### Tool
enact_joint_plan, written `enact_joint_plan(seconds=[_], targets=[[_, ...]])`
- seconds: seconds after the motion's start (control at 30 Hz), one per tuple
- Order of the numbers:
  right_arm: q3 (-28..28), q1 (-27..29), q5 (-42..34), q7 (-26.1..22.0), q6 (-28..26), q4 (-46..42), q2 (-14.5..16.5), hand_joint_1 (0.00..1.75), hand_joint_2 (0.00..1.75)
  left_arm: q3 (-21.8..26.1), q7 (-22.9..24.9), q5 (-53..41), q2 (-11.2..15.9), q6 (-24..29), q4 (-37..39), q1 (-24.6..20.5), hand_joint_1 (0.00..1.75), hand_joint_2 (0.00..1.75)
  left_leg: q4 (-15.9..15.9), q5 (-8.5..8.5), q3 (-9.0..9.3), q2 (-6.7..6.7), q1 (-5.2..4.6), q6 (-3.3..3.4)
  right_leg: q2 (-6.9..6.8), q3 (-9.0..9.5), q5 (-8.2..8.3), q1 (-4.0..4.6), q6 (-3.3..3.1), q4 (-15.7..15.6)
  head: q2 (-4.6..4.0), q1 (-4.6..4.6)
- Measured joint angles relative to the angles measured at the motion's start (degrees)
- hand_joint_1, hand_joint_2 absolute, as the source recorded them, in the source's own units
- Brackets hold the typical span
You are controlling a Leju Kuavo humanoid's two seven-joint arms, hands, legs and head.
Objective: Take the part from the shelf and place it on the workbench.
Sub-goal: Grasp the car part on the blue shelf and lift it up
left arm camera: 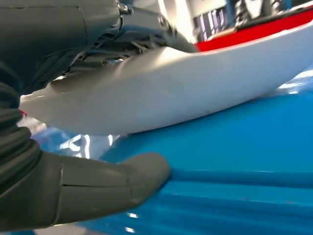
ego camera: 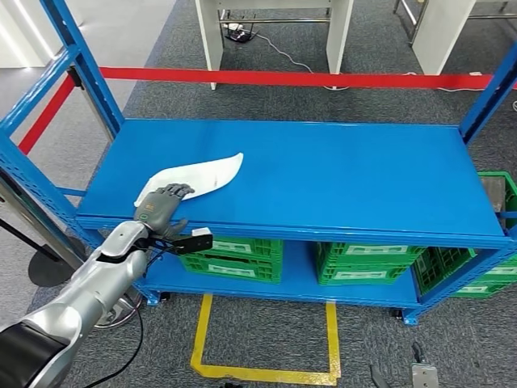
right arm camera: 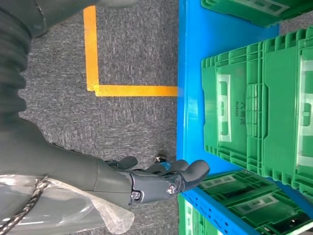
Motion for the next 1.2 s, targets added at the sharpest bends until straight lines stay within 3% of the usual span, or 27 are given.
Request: enact_joint_plan(seconds=[0.07,0.1,0.23,0.3,0.37,0.4,0.43,0.47,0.53,0.6,0.7,0.77,0.87,0.9,0.93,0.97,1.0,1.07,1.13,1.2], targets=[[-0.02,-0.06,0.11,0.0,-0.03,0.0,0.0,0.0,1.75,0.65,-0.41,0.34,0.0,0.19,0.39,0.12,1.75,1.75,-7.68,2.81,3.66,0.02,-0.16,0.58,0.0,-0.01,-0.05,0.17,0.26,0.05,0.0,0.03],[-0.03,-0.05,0.15,0.0,-0.04,0.0,-0.01,0.0,1.75,0.92,-0.55,0.47,-0.01,0.26,0.56,0.21,1.75,1.75,-9.84,3.29,4.62,0.02,-0.26,0.81,0.0,-0.1,-0.03,0.24,0.49,0.07,0.0,0.04],[-0.06,0.04,0.19,0.0,-0.04,-0.04,-0.15,0.0,1.75,1.79,-1.17,0.66,-0.07,0.73,0.87,0.4,1.75,1.75,-11.05,3.52,5.0,0.05,-0.2,1.73,-0.03,-0.65,-0.46,0.12,1.72,0.46,0.0,0.11],[-0.08,-0.01,0.21,0.0,0.0,-0.08,-0.31,0.0,1.75,1.98,-1.4,0.66,-0.2,0.81,0.88,0.05,1.75,1.75,-11.45,3.8,5.22,0.14,0.09,2.3,-0.05,-2.67,-3.03,0.03,2.22,4.62,0.0,0.35],[-0.13,0.11,0.23,0.0,0.03,-0.09,-0.34,0.0,1.75,2.07,-1.52,0.64,-0.37,0.76,0.91,-0.06,1.75,1.75,-11.45,3.81,5.18,0.19,0.08,2.48,-0.07,-6.19,-6.44,-0.07,2.57,12.23,0.0,0.52],[-0.19,0.22,0.26,0.0,0.03,-0.09,-0.38,0.0,1.75,2.1,-1.6,0.64,-0.46,0.75,0.92,-0.05,1.75,1.75,-11.45,3.8,5.17,0.21,0.08,2.48,-0.09,-7.6,-7.27,-0.11,2.7,15.12,0.0,0.5],[-0.25,0.31,0.28,0.0,0.03,-0.09,-0.44,0.0,1.75,2.12,-1.67,0.63,-0.51,0.75,0.94,-0.04,1.75,1.75,-11.43,3.79,5.18,0.21,0.09,2.47,-0.09,-8.08,-7.09,-0.14,2.82,16.07,0.0,0.52],[-0.31,0.34,0.32,0.0,0.03,-0.09,-0.53,0.0,1.75,2.16,-1.77,0.64,-0.55,0.75,0.96,-0.02,1.75,1.75,-11.42,3.77,5.22,0.21,0.12,2.43,-0.12,-7.41,-5.86,-0.2,2.88,14.71,0.0,0.52],[-0.43,0.3,0.39,0.0,0.04,-0.1,-0.74,0.0,1.75,2.32,-2.05,0.63,-0.58,0.75,0.96,0.05,1.75,1.75,-11.31,3.63,5.35,0.19,0.13,2.12,-0.17,-3.46,-2.32,-0.41,2.99,7.11,0.0,0.53],[-0.55,0.24,0.45,0.0,0.12,-0.12,-0.84,0.0,1.75,2.69,-2.38,0.61,-0.51,0.7,0.96,0.16,1.75,1.75,-10.99,3.46,5.25,0.1,-0.11,1.51,-0.07,-0.09,-0.72,-0.51,2.68,1.17,0.0,0.54],[-0.7,0.41,0.48,0.0,0.29,-0.13,-0.85,0.0,1.75,3.36,-2.77,0.68,-0.32,0.43,0.96,0.55,1.75,1.75,-10.98,3.5,5.21,0.0,-0.23,0.71,-0.01,0.65,-0.82,-0.36,1.6,0.27,0.0,0.41],[-0.81,0.42,0.49,0.0,0.32,-0.19,-0.89,0.0,1.75,3.63,-3.34,1.05,-0.08,-0.18,0.96,0.81,1.75,1.75,-9.61,2.25,4.75,0.02,-0.09,0.15,-0.12,0.75,-0.7,-0.44,0.9,0.15,0.0,0.29],[-0.93,0.39,0.57,0.0,0.35,-0.26,-0.92,0.0,1.75,4.06,-4.93,2.37,0.31,-1.82,0.91,1.22,1.75,1.75,0.09,-2.92,0.64,0.07,-0.01,-0.4,-0.29,0.81,-0.66,-0.44,0.26,0.05,0.0,0.1],[-0.94,0.42,0.63,0.0,0.37,-0.26,-0.92,0.0,1.75,4.27,-5.71,3.05,0.47,-2.42,0.8,1.42,1.75,1.75,3.44,-4.14,-0.83,0.07,-0.01,-0.43,-0.32,0.83,-0.68,-0.39,0.17,0.06,0.0,0.09],[-0.95,0.45,0.72,0.0,0.4,-0.26,-0.92,0.0,1.75,4.51,-6.57,3.87,0.65,-2.9,0.56,1.62,1.75,1.75,5.06,-4.27,-1.54,0.07,-0.01,-0.35,-0.32,0.88,-0.7,-0.33,0.14,0.07,0.0,0.09],[-0.96,0.46,0.83,0.0,0.42,-0.26,-0.92,0.0,1.75,4.79,-7.37,4.76,0.83,-3.16,0.17,1.85,1.75,1.75,4.61,-3.36,-1.31,0.07,-0.03,-0.18,-0.3,0.95,-0.73,-0.28,0.12,0.07,0.0,0.09],[-0.97,0.45,0.93,0.0,0.44,-0.26,-0.92,0.0,1.75,5.17,-8.06,5.77,0.94,-3.11,-0.47,2.2,1.75,1.75,2.09,-1.55,-0.13,0.07,-0.07,0.13,-0.25,1.06,-0.75,-0.22,0.12,0.07,0.0,0.08],[-1.0,0.42,1.1,0.0,0.45,-0.26,-0.91,0.0,1.75,6.13,-8.98,7.72,0.9,-2.5,-2.26,3.26,1.75,1.75,-5.38,2.21,3.33,0.09,-0.31,1.07,-0.17,1.19,-0.84,-0.02,0.21,0.11,0.0,0.1],[-1.07,0.38,1.19,0.0,0.45,-0.26,-0.9,0.0,1.75,7.03,-9.46,8.98,0.46,-1.96,-4.26,4.33,1.75,1.75,-9.86,3.34,5.13,0.12,-0.56,1.63,-0.22,0.88,-0.84,0.14,0.6,0.2,0.0,0.14],[-1.13,0.34,1.23,0.0,0.45,-0.27,-0.9,0.0,1.75,7.59,-9.84,9.8,-0.01,-1.73,-5.84,5.16,1.75,1.75,-10.7,3.16,5.18,0.12,-0.64,1.73,-0.35,0.62,-0.7,0.13,1.23,0.1,0.0,0.13]])
